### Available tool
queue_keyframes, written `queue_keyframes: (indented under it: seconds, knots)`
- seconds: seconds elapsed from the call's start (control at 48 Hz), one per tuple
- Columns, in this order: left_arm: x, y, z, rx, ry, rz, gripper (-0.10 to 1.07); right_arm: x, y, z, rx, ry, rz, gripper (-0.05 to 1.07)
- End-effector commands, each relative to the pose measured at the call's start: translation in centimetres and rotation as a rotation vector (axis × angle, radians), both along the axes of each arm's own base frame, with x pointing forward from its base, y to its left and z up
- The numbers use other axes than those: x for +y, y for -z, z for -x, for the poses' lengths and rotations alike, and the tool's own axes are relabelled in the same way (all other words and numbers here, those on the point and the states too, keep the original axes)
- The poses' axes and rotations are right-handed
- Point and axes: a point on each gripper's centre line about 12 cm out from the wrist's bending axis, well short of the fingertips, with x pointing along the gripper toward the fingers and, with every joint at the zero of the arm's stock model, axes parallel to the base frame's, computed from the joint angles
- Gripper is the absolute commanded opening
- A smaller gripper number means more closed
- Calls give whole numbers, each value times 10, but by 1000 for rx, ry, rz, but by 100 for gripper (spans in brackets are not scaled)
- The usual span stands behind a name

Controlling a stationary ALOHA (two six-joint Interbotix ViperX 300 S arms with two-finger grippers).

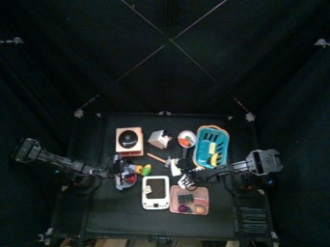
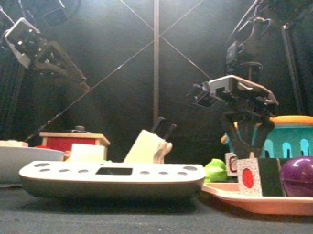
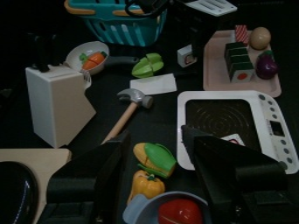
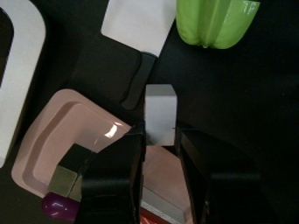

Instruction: Place white sushi piece on stove

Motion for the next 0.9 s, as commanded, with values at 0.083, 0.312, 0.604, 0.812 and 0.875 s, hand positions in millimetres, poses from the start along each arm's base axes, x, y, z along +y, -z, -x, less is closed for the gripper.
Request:
queue_keyframes:
  seconds: [0.083,0.312,0.604,0.812,0.875]
  knots:
    - [0,-5,-2,-13,-4,1,87,0,-16,-6,-57,-1,-3,61]
    - [1,-4,-2,-12,-6,1,87,1,-18,-10,-88,-9,-4,62]
    - [1,-4,-2,-12,-5,0,87,7,-35,-38,-345,-81,-24,61]
    - [0,-5,-2,-13,-2,1,87,13,-48,-58,-592,-124,-53,61]
    - [1,-5,-2,-13,-5,0,87,16,-50,-63,-667,-136,-67,62]
